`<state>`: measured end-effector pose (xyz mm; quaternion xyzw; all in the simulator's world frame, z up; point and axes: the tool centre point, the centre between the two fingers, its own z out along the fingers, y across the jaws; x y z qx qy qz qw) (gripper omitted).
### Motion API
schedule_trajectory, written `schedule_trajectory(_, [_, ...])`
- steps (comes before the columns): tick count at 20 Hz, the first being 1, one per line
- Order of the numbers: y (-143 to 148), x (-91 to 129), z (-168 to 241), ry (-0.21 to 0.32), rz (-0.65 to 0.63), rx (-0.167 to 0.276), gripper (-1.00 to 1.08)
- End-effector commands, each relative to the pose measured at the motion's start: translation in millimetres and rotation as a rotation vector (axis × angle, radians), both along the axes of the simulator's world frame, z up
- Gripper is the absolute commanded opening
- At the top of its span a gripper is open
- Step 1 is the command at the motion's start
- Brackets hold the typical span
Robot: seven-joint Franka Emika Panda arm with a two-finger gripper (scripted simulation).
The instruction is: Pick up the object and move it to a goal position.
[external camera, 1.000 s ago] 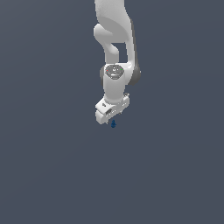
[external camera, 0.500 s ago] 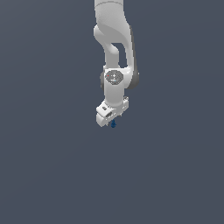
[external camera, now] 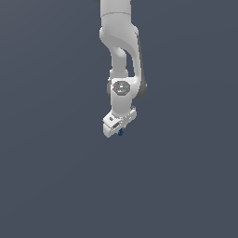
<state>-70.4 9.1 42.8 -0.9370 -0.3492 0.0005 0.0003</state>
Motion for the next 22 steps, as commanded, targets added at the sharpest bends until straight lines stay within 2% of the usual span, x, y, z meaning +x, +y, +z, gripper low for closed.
schedule_trajectory(1, [0.0, 0.4, -0.3, -0.001, 0.000, 0.000, -1.00])
schedule_trajectory(13, [-1.7, 0.0, 3.6, -0.001, 0.000, 0.000, -1.00])
schedule_trajectory(22, [-17.1, -4.0, 41.6, -0.001, 0.000, 0.000, -1.00])
